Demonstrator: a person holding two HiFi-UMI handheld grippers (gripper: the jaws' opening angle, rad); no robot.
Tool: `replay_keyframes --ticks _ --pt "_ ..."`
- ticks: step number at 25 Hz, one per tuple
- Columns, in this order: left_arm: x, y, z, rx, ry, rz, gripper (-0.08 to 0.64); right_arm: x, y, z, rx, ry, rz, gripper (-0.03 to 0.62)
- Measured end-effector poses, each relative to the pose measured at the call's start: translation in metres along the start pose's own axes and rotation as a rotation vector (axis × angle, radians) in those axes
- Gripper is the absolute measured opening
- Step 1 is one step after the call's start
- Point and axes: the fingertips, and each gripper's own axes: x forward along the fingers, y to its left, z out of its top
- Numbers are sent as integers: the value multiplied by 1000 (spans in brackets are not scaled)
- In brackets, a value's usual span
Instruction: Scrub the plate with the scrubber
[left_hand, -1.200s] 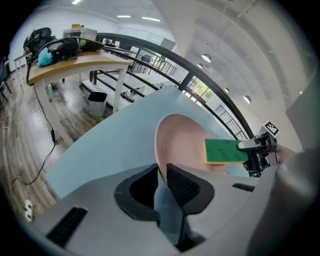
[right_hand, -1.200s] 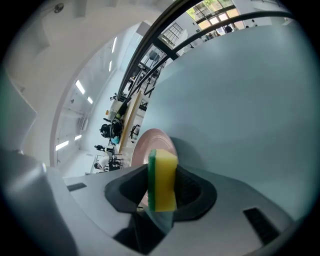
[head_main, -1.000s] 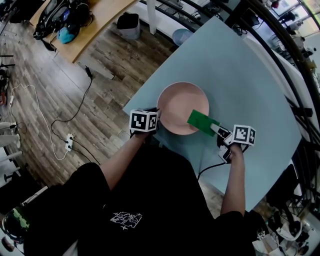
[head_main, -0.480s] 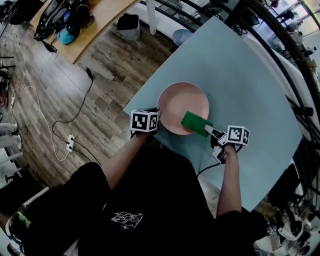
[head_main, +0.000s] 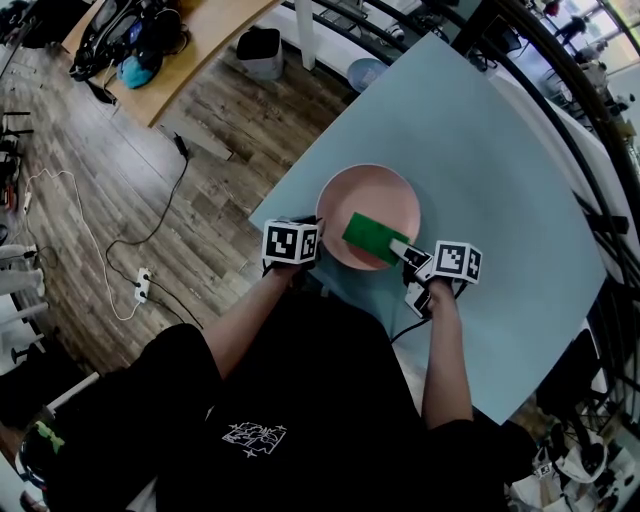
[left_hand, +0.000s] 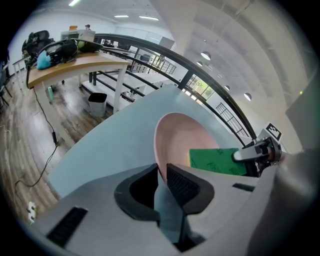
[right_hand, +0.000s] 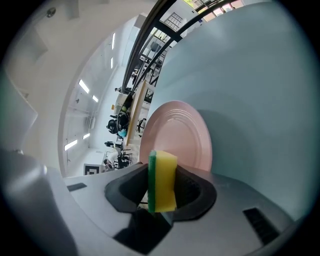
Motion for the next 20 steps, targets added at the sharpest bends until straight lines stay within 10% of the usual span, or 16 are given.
replay_keyframes --ticks 20 --pt "-3 -2 3 38 -7 -7 63 30 44 43 12 -218 100 132"
